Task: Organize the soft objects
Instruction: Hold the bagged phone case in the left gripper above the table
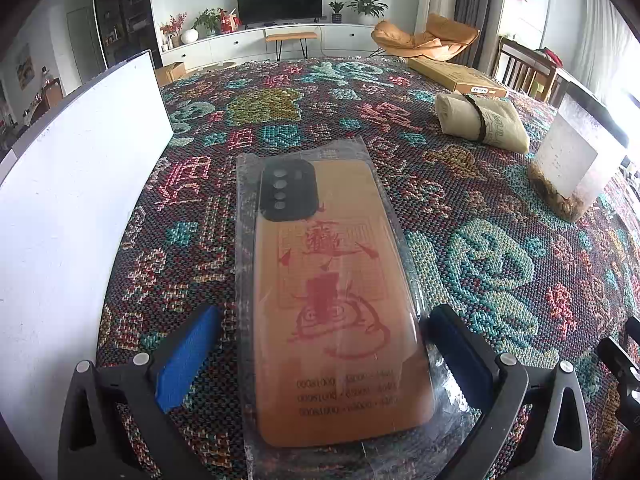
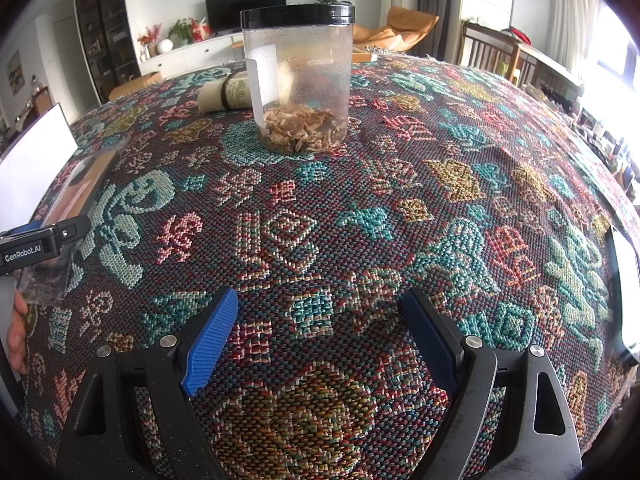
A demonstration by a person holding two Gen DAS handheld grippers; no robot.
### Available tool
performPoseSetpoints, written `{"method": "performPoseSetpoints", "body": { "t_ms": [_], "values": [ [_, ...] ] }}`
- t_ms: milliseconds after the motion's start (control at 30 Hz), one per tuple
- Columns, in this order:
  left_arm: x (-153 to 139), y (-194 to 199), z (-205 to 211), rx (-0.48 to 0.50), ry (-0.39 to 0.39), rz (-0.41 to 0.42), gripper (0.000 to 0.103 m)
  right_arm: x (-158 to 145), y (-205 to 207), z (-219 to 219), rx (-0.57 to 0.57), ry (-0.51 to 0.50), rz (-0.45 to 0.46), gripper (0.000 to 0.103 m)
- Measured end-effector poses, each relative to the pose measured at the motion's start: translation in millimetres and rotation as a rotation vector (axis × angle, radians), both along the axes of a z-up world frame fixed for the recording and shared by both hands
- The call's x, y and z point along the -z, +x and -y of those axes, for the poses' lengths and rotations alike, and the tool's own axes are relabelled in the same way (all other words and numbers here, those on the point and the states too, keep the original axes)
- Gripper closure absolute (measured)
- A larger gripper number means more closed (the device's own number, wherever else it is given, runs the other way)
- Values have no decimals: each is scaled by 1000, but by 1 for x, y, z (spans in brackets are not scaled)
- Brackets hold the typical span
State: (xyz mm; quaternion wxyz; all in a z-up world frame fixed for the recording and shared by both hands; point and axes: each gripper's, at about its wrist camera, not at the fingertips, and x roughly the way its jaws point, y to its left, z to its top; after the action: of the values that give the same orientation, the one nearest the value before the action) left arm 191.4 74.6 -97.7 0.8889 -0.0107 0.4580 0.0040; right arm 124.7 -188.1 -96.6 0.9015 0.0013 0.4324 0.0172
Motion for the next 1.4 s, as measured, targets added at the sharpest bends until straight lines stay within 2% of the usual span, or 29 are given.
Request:
{"method": "performPoseSetpoints", "body": {
  "t_ms": [1400],
  "values": [
    [0,0,0,0,0,0,0,0,0,1,-1,14,4,16]
  ]
}}
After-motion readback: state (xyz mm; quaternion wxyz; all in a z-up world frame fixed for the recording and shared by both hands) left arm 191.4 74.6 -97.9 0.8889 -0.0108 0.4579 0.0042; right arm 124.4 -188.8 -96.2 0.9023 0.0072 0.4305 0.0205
